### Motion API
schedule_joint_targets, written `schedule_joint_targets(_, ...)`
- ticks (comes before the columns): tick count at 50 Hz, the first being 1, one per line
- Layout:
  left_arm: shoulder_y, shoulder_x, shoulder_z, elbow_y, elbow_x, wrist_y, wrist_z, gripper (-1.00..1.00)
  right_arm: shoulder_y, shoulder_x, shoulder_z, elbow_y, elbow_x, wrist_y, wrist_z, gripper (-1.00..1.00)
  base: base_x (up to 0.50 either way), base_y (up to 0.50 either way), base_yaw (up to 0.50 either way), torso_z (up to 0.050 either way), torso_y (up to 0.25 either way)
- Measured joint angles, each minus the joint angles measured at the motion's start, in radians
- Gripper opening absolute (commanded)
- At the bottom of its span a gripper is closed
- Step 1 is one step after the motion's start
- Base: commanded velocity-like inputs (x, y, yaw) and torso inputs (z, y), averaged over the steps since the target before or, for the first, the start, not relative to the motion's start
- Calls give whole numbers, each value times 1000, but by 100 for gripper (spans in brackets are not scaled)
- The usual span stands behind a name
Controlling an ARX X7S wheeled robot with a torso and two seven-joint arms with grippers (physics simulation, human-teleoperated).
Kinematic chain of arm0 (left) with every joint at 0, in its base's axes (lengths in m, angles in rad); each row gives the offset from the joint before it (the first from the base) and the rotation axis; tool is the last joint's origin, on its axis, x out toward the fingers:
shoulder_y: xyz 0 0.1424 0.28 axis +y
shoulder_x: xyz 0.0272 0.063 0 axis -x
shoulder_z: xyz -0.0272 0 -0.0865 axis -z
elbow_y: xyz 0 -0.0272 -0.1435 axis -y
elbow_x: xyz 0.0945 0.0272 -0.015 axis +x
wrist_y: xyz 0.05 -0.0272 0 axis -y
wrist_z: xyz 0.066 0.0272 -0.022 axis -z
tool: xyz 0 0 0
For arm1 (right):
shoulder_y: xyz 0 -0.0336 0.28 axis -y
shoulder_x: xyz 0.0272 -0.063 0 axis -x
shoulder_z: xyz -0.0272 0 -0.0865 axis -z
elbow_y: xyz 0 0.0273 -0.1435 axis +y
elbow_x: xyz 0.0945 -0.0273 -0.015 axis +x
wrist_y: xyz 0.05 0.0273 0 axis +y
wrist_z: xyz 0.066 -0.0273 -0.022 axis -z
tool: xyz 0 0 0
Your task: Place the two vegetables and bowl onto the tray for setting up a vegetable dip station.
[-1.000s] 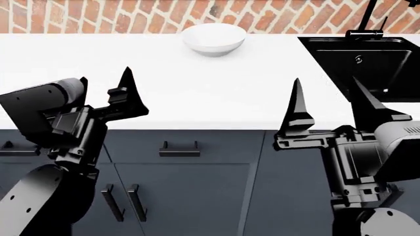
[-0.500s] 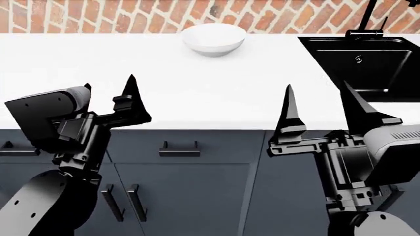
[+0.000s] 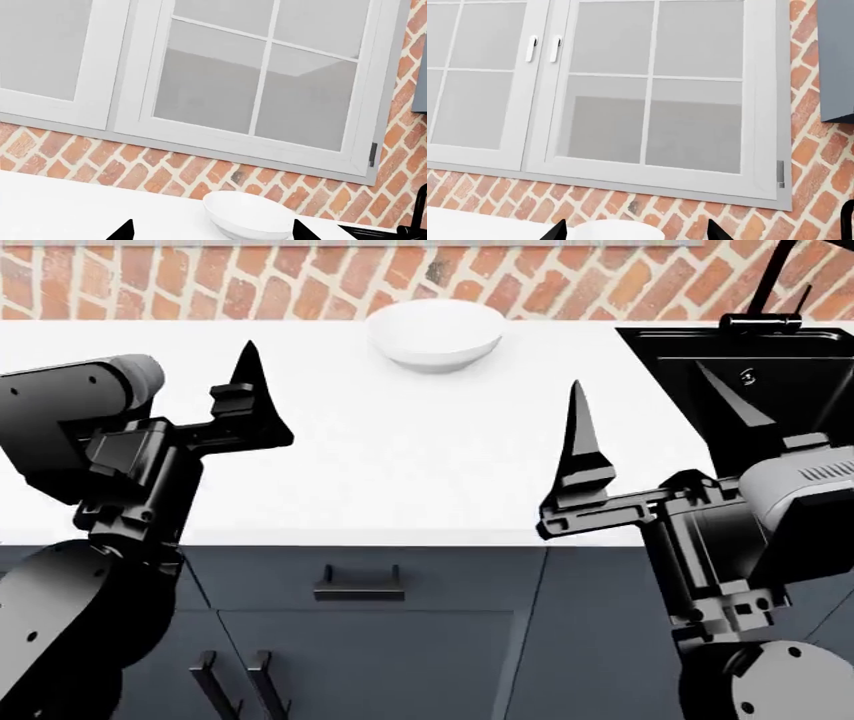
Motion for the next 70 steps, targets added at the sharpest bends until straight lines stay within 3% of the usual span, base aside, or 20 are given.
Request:
schedule_joint_targets(46, -89, -38, 1, -5, -43, -58, -34, 100, 102, 44, -6, -44, 89, 114, 13, 100, 469, -3, 0, 0, 1)
schedule_joint_targets(58, -310, -81, 23, -171, -177, -249, -45, 100, 441, 112, -40, 51, 471, 436, 112, 100, 0, 0, 0, 0, 0)
schedule_joint_targets(70, -498, -95, 99, -369, -183, -349, 0, 100, 764, 97, -180, 245, 570, 692, -12, 100, 0, 0, 0, 0, 0)
